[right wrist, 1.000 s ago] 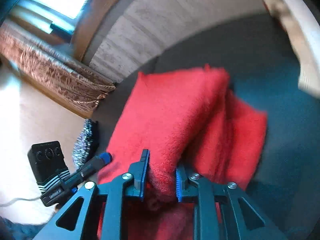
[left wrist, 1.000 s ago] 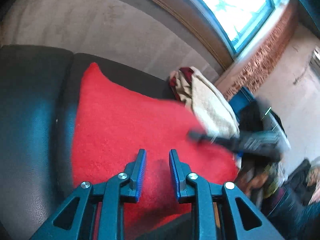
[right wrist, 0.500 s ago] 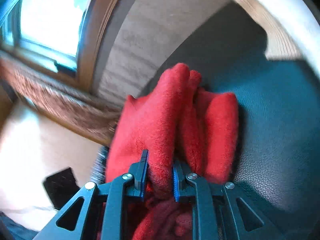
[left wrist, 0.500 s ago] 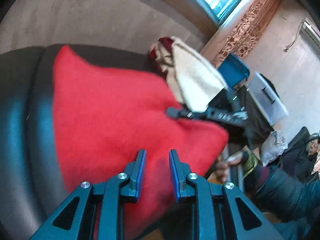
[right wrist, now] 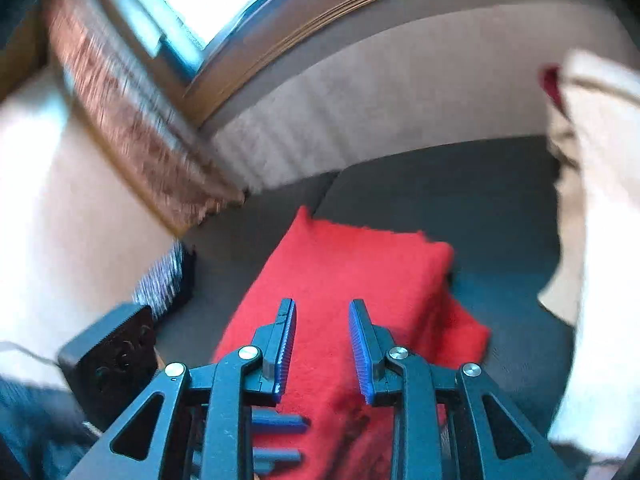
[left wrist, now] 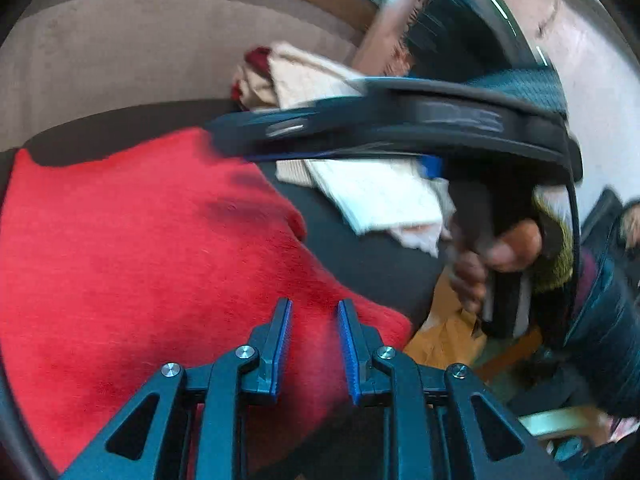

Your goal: Fold clothes

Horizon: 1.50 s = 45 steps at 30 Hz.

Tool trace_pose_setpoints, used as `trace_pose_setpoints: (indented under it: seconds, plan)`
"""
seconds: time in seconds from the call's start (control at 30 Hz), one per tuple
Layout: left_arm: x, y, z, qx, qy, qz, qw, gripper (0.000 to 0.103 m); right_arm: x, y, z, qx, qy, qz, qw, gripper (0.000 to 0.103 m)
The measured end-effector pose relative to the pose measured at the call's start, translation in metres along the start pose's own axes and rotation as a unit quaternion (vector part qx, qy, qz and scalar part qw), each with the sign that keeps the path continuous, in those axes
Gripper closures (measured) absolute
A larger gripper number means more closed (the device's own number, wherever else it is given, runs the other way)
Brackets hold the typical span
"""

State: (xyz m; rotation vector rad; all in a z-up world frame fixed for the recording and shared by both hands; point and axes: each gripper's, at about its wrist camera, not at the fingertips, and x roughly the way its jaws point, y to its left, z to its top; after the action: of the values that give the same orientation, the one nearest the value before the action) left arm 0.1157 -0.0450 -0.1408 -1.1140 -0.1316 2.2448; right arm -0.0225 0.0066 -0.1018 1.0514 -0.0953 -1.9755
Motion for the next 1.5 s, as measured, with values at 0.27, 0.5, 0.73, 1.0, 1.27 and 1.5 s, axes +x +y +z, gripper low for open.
trace_pose_setpoints:
  seconds: [0.27,0.5,0.73,1.0,1.27,1.5]
  plan:
    - [0.024,0.0,-0.002,0.0,0.023,0.017,0.9996,0.08,0.027,-0.025,-0.019,0.0,0.019,0.008,1.0,0.083]
    - [-0.053,0.026,-0.001,-0.033,-0.066,0.073,0.9946,0.08,0.021,0.007,0.022,-0.047,0.066,-0.055,0.995,0.075]
    - [-0.08,0.078,-0.011,-0.097,-0.095,0.136,0.9814,0.079,0.051,0.088,0.081,-0.117,0.034,0.015,0.992,0.053]
    - [-0.04,0.067,-0.032,-0.032,-0.042,0.127,0.9905,0.08,0.182,0.07,0.062,-0.162,0.138,-0.012,0.977,0.053]
    - [-0.058,0.073,-0.029,-0.053,-0.062,0.113,0.9902,0.081,0.173,0.048,0.064,-0.118,0.113,0.027,0.986,0.053]
    - [-0.082,0.087,-0.015,-0.082,-0.085,0.116,0.9862,0.079,0.131,0.059,0.075,-0.101,0.055,0.038,0.993,0.051]
